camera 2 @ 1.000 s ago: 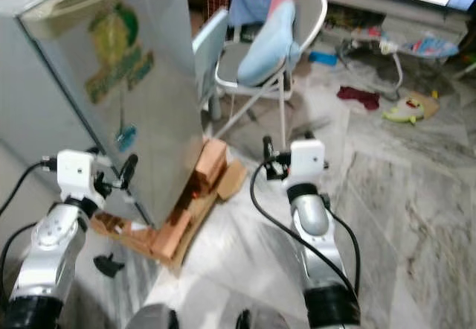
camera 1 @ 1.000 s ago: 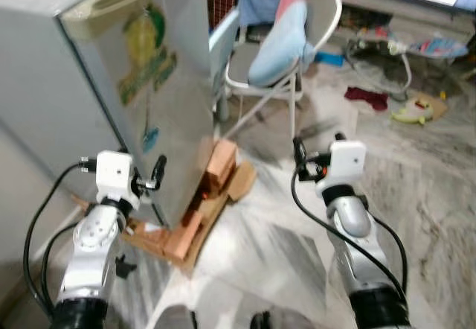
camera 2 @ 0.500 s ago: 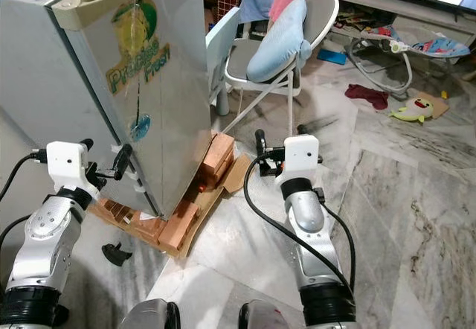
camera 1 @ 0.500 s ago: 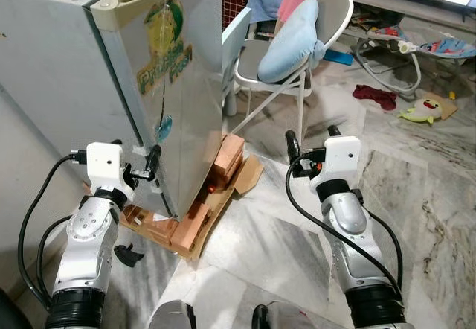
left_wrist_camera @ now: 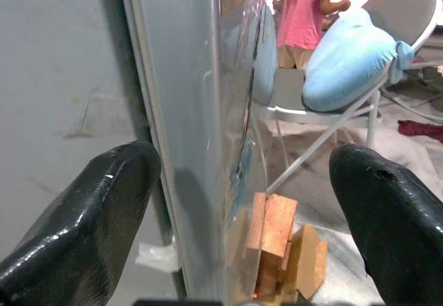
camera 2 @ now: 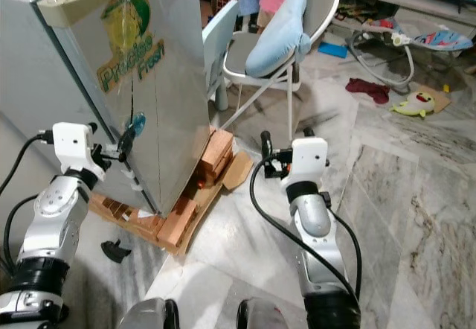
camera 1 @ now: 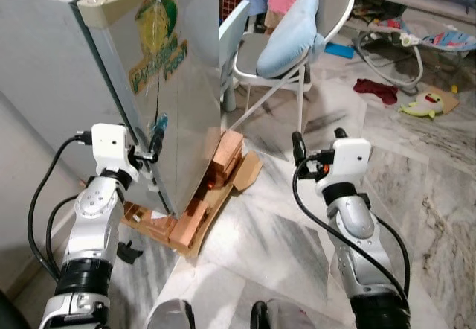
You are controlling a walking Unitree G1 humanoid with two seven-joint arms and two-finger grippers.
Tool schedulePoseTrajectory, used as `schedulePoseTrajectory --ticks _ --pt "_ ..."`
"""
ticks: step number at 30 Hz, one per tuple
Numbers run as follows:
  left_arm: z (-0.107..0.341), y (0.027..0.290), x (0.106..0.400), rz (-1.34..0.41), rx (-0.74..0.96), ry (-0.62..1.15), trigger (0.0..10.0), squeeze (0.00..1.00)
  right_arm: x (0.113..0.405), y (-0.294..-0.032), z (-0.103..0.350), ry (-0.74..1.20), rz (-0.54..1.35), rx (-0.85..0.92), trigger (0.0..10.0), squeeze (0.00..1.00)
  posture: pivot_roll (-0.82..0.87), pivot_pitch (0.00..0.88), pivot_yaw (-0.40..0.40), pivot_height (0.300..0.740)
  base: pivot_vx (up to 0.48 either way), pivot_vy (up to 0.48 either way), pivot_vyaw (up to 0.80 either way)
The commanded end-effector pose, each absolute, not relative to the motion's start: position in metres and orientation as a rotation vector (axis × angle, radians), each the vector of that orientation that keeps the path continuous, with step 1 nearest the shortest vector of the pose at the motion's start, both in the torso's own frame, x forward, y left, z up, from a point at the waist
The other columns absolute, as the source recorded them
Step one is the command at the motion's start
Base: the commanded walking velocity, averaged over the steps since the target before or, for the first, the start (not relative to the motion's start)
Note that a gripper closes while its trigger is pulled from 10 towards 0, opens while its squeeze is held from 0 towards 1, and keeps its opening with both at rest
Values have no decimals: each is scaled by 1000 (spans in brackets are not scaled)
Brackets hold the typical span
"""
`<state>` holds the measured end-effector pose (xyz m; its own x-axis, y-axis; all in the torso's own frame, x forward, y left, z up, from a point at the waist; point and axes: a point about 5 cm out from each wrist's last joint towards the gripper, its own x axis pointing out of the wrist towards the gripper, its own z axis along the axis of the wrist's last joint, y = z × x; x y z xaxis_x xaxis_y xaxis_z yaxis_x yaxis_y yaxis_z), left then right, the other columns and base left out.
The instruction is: Restocking fridge
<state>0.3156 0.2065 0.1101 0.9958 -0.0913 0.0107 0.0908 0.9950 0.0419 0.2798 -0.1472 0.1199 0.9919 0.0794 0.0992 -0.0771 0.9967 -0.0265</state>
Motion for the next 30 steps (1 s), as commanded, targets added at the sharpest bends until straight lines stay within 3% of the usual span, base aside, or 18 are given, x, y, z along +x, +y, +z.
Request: schedulePoseTrajectory --ticks 1,10,16,26,30 --pt "111 205 317 -90 43 -19 10000 0 276 -152 117 -80 63 -22 10000 0 -10 101 -37 740 0 0 -800" --pt "119 214 324 -30 57 -43 10000 0 277 -152 120 -78 58 -29 10000 0 -21 123 -32 740 0 0 -774" --pt "124 220 324 0 53 -59 10000 0 268 -161 116 -59 36 -47 10000 0 -38 143 -29 740 0 0 0" --pt "94 221 282 -14 65 21 10000 0 261 -164 114 -38 41 -69 10000 0 -33 155 -36 740 0 0 0" --pt "96 230 282 28 85 18 10000 0 262 -163 114 -33 47 -72 10000 0 -30 160 -42 740 0 0 0"
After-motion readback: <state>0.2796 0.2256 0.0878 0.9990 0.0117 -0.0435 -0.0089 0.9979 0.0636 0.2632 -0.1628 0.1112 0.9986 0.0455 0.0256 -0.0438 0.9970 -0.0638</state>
